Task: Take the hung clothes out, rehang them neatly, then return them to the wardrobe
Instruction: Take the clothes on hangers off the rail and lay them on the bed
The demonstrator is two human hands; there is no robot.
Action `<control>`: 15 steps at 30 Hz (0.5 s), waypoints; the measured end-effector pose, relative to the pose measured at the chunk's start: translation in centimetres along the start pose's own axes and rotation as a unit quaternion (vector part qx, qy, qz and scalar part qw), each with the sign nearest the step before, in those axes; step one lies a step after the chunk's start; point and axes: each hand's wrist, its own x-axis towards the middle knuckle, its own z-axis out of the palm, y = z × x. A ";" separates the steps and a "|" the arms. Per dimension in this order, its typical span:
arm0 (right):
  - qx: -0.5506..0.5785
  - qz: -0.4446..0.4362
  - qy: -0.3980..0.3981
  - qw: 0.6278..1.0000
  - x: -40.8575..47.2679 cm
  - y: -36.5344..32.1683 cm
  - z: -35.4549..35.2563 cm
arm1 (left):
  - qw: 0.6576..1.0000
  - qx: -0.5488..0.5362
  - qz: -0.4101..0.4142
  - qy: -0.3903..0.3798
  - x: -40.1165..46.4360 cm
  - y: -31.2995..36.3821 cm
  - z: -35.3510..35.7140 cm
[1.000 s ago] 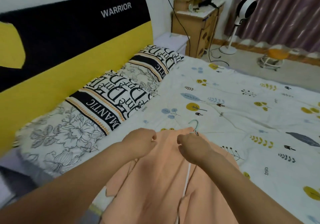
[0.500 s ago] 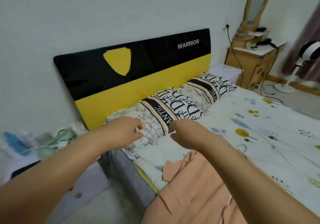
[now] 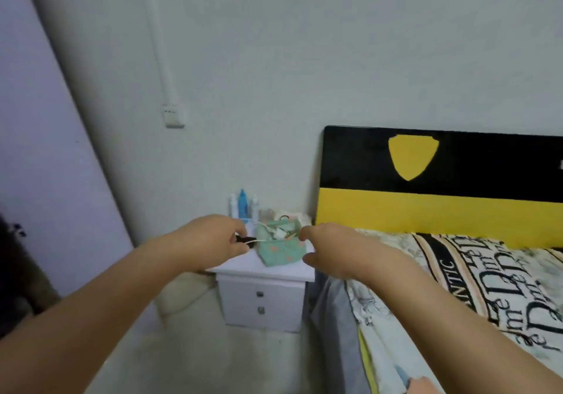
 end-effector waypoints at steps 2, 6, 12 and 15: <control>-0.008 -0.051 -0.010 0.999 1.1 -2.7 0.0 | 0.998 -0.018 -0.054 0.016 -2.7 -2.6 0.1; -0.032 -0.146 -0.023 0.988 2.6 -9.5 0.3 | 0.988 -0.047 -0.138 0.043 -8.8 -8.0 0.4; -0.026 -0.263 -0.047 0.963 4.4 -21.6 0.8 | 0.959 -0.088 -0.261 0.069 -18.3 -17.1 0.6; -0.023 -0.309 -0.039 0.950 5.8 -28.0 1.2 | 0.947 -0.086 -0.299 0.081 -22.5 -21.7 0.0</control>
